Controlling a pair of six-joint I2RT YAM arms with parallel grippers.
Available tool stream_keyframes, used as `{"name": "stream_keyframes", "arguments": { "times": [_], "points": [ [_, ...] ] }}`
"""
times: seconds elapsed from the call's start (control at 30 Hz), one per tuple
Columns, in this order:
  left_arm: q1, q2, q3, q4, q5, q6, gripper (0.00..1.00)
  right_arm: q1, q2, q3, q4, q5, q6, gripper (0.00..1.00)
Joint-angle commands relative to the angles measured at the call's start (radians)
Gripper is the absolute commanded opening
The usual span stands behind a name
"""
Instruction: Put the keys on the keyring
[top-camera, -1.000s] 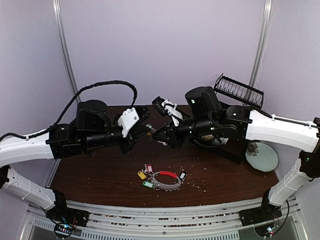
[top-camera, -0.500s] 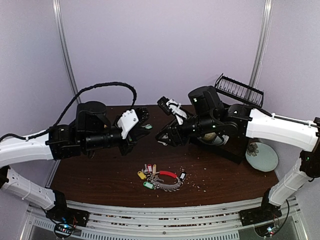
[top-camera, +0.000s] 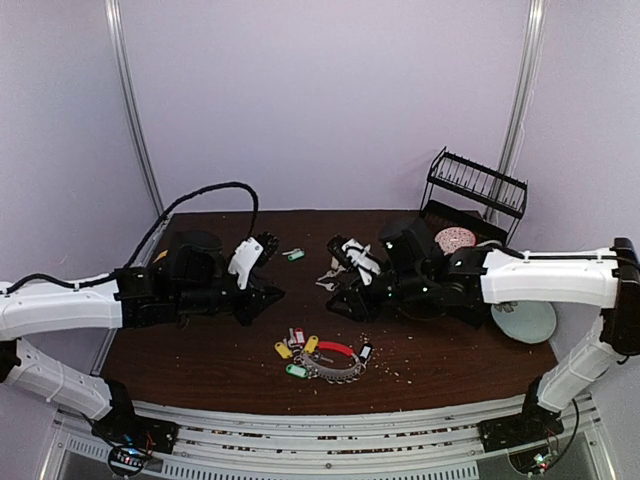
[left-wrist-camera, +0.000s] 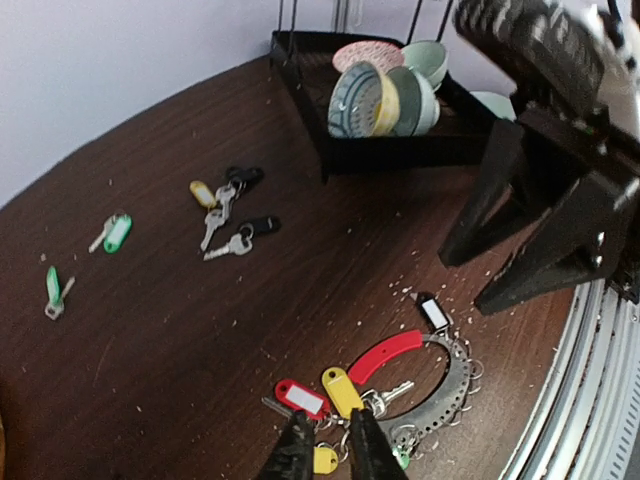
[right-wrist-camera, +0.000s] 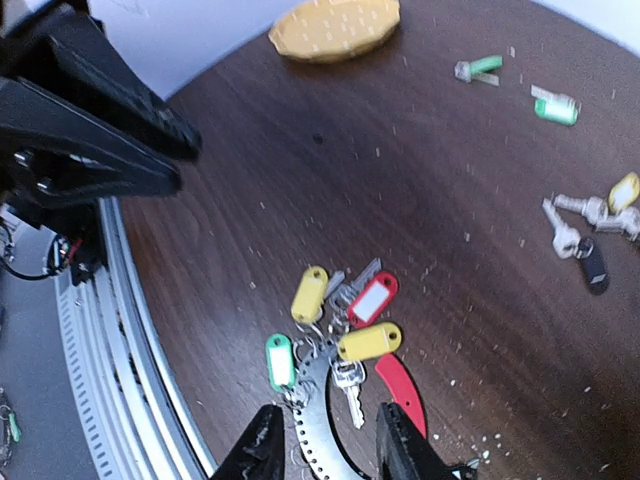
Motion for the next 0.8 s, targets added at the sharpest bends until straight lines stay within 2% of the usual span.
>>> {"name": "stream_keyframes", "arguments": {
  "times": [0.0,0.17,0.33,0.77],
  "points": [
    [0.034,0.044,-0.085,0.132,0.066,-0.262,0.19,0.006,0.154,-0.016,0.061,0.002,0.095,0.32],
    [0.043,0.072,-0.136,0.169,0.048,-0.335,0.22,0.07,0.335,0.051,0.086,0.053,0.029,0.26],
    [0.055,0.03,-0.186,0.193,0.013,-0.338,0.26,0.107,0.358,0.002,0.219,0.127,-0.018,0.24],
    [0.066,-0.028,-0.195,0.149,-0.044,-0.274,0.29,0.114,0.482,0.113,0.123,0.13,-0.069,0.23]
  ]
}}
